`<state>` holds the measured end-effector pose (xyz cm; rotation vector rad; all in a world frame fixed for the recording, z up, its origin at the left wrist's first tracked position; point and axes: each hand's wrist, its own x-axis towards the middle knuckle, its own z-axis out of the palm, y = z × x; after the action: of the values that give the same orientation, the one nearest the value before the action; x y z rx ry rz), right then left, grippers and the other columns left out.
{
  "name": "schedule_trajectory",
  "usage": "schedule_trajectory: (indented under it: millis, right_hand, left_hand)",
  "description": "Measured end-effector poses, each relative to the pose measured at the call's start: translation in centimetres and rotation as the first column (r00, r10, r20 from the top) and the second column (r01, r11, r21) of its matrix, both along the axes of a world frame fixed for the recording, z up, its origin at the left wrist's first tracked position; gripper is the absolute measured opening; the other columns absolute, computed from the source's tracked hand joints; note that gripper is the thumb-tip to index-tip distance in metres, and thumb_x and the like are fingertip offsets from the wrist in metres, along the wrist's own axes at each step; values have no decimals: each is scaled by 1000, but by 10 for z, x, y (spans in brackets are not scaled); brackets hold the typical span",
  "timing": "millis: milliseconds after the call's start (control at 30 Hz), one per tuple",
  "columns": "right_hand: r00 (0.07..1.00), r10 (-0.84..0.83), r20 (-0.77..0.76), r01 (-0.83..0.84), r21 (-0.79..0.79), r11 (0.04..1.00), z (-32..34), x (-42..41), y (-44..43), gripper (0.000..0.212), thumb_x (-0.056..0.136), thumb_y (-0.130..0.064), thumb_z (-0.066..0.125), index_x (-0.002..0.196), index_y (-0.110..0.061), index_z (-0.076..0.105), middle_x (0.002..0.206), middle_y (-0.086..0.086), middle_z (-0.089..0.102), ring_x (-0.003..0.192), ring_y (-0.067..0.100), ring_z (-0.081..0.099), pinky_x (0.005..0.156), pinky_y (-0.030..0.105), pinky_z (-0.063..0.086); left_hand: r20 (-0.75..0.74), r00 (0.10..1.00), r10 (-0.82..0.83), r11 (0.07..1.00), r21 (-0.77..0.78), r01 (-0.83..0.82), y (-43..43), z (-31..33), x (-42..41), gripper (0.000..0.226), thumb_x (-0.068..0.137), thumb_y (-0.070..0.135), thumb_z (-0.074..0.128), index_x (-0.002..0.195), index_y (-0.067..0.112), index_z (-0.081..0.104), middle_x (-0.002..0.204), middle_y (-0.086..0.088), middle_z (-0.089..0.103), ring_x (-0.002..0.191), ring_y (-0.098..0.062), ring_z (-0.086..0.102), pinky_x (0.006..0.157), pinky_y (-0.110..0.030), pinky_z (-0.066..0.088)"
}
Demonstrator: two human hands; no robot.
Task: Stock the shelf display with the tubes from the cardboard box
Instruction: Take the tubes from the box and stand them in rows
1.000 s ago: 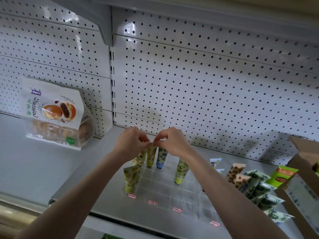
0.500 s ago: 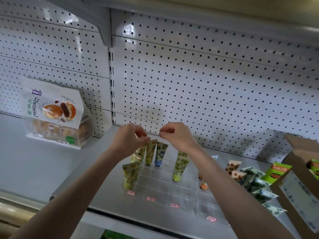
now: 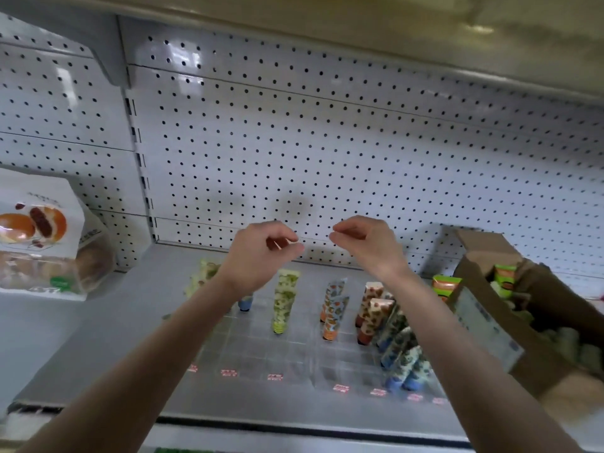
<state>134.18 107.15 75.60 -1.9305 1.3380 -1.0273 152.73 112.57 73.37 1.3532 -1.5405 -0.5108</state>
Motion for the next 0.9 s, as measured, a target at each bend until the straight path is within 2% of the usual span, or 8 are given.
schedule_trajectory:
  millis: [133,233,367,467,567,633,767,900]
  right_hand:
    - [998,-57,15,58,-33,998,4,-48,8,2,84,-22,68,85,-21,68,79,-11,66,76,6,61,75,22,48]
    - [994,-110,8,110,-77,991,10,-90,18,1,84,-23,68,85,-22,68,79,-12,66,73,0,60,70,12,46]
    - [981,-191,-22,187,-120,975,19,-146,29,10,83,-24,69,92,-18,72,80,-10,67,70,-2,59,70,12,45]
    - [975,-219,-29,216,-82,973,26,-186,38,7,84,-24,69,89,-21,70,73,-13,64,62,-7,56,65,8,42]
    - [963,-269,-5,268,-57,962,32,-223,45,9,81,-26,71,87,-20,71,75,-9,67,65,-1,59,68,16,46]
    - [954,-300,16,300,-39,953,32,-247,46,7,80,-24,73,86,-21,70,79,-7,69,70,2,62,71,16,46]
    - [949,-317,8,317,2,949,27,-288,44,9,78,-18,74,86,-15,70,72,-8,69,56,-8,58,63,8,44]
    - [949,-304,-86,307,32,951,23,-315,41,3,79,-18,73,80,-18,71,66,-9,64,61,3,56,73,28,47]
  left_hand:
    - [-61,994,-94,995,-27,92,-4,1,-43,8,78,22,73,85,20,69,81,0,70,73,-12,61,69,-20,47]
    - [-85,982,-170,985,-17,169,-3,-1,-78,13,79,23,72,92,18,69,84,1,69,77,-10,61,74,-20,48]
    - [-130,958,-256,966,-13,257,-2,-6,-125,17,80,22,72,96,18,67,88,-1,68,83,-15,63,80,-27,50]
    - [-125,949,-290,957,-29,288,-2,-8,-160,19,79,21,73,96,18,67,85,2,68,80,-16,63,76,-26,50]
    - [-119,945,-304,953,-24,304,-2,-8,-193,16,79,23,72,93,25,65,82,9,65,76,-8,60,71,-18,46]
    - [-105,941,-322,946,-16,322,-1,-8,-213,17,79,27,71,95,25,65,85,9,65,80,-7,60,72,-19,47]
    - [-59,934,-352,936,0,352,2,-7,-247,23,81,32,69,101,21,66,88,4,66,82,-9,60,75,-21,47]
    - [-63,929,-365,931,-3,365,0,-10,-274,20,81,28,69,99,19,66,85,3,65,80,-10,59,74,-23,46]
